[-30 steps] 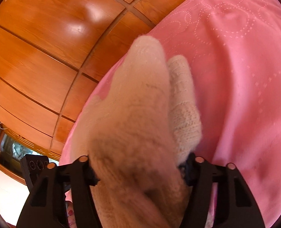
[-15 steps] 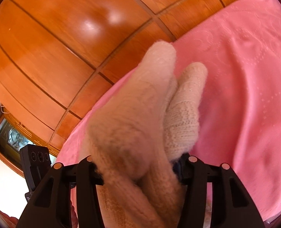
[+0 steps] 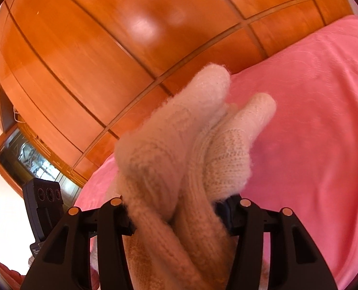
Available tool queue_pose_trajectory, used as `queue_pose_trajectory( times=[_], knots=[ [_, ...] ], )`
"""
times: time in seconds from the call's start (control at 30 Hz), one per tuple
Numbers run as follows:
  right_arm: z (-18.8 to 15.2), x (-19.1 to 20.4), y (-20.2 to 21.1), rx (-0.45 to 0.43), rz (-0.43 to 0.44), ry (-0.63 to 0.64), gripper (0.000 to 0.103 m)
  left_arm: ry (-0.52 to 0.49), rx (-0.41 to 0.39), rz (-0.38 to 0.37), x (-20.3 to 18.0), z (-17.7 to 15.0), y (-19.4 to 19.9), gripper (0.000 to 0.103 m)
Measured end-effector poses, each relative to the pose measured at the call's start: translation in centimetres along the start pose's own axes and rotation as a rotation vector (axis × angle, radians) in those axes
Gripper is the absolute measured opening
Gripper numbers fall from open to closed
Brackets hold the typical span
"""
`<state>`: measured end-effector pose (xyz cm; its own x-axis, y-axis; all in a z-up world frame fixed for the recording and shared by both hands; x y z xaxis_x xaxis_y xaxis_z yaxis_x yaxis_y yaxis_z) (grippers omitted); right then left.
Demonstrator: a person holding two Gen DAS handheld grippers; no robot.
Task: Fold small clothes
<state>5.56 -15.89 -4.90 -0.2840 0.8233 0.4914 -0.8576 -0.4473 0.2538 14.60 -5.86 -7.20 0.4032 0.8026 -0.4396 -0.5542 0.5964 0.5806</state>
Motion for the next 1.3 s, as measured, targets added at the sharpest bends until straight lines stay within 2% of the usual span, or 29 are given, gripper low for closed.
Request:
queue_pose_trajectory(
  times=[0.27,0.5,0.6,0.67,0.7,0.77,0.83,0.87,0.9,0.93,1.0,1.1,1.17,1.3],
  knots=[
    [1.4,4.4,-6.8,0.035,0.057,0.082,0.050,0.035,-0.069,0.102,5.1,3.9,-0.1,0.060],
    [4.8,6.5,-12.6,0.006,0.069,0.161,0.050,0.010,-0.137,0.168,8.1,8.0,-2.2,0.060],
    [6.1,6.7,-14.0,-0.027,0.080,0.170,0.050,-0.001,-0.130,0.216,9.6,8.1,-4.2,0.060],
    [7.3,6.3,-15.3,-0.066,0.065,0.199,0.050,-0.006,-0.095,0.262,11.0,6.7,-5.6,0.062],
    [7.5,6.0,-15.7,-0.070,0.052,0.206,0.052,-0.003,-0.113,0.247,11.2,6.4,-5.6,0.064],
    [7.4,4.1,-17.7,-0.044,-0.019,0.205,0.056,0.018,-0.129,0.239,11.6,5.5,-5.6,0.081],
    [6.4,1.3,-19.5,0.013,-0.120,0.171,0.060,0.057,-0.123,0.219,12.0,4.9,-5.8,0.083],
    [5.8,-0.1,-19.9,0.029,-0.156,0.143,0.065,0.086,-0.127,0.203,12.1,4.8,-5.8,0.083],
    [5.0,-1.6,-20.2,0.040,-0.166,0.097,0.077,0.106,-0.130,0.204,12.2,4.6,-5.7,0.086],
    [4.5,-2.5,-20.2,0.045,-0.161,0.059,0.082,0.119,-0.131,0.216,12.2,4.6,-5.5,0.090],
    [4.3,-3.6,-19.9,0.035,-0.105,-0.022,0.082,0.131,-0.146,0.225,11.9,4.4,-4.9,0.090],
    [3.8,-3.5,-19.9,0.035,-0.150,0.011,0.089,0.113,-0.179,0.212,10.3,3.6,-3.8,0.094],
    [3.0,-3.0,-19.0,0.023,-0.187,0.024,0.096,0.088,-0.164,0.220,9.6,2.9,-3.9,0.094],
    [2.8,-2.5,-16.9,-0.018,-0.205,0.046,0.101,0.062,-0.117,0.307,9.9,2.0,-4.5,0.096]
  ],
)
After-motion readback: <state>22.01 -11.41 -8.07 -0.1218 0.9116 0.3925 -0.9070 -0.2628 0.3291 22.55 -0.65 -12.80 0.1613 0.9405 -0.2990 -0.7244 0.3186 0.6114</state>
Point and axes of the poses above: each gripper's, at about its wrist camera, not at the fingertips, and y roughly against the way its jaws point, x to its left, z to its top, the point moved 9 cm from there along -y, roughly the way its jaws point, and after that the axes turned 4 degrees about -z, right-handed, at the moved point
